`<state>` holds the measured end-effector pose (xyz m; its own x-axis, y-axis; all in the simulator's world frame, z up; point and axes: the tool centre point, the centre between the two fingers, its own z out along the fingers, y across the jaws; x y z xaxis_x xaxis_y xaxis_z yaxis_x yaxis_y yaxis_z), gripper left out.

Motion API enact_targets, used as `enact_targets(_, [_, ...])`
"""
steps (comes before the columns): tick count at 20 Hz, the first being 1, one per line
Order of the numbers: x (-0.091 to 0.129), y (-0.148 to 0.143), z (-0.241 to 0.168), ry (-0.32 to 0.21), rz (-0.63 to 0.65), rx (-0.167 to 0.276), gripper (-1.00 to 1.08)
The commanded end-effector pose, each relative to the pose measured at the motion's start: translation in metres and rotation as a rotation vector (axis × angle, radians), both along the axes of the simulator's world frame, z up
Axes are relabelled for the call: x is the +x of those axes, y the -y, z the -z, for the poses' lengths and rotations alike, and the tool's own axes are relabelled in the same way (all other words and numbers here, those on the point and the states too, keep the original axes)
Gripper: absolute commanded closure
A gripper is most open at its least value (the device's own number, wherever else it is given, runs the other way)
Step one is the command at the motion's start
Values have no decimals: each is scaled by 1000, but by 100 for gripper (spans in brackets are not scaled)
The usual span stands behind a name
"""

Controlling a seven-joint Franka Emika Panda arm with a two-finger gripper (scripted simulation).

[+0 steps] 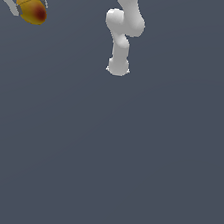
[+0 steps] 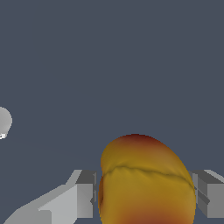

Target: Pick up the object and move it to a goal position.

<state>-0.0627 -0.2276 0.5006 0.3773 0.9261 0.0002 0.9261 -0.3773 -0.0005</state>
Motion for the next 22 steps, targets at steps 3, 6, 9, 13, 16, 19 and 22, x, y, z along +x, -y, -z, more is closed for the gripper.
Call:
enact_targets(3, [0, 1, -4, 1, 0, 0, 108])
enact_targets(6, [1, 1, -3, 0, 0, 0, 108])
enact_targets(9, [2, 2, -5, 0, 0, 0, 108])
enact_targets(13, [7, 4, -9, 0, 0, 0, 108])
enact_targets(16, [11, 6, -13, 0, 0, 0, 108])
enact_targets(19, [15, 8, -17, 0, 0, 0, 108])
enact_targets(22, [17, 9, -19, 0, 0, 0, 108])
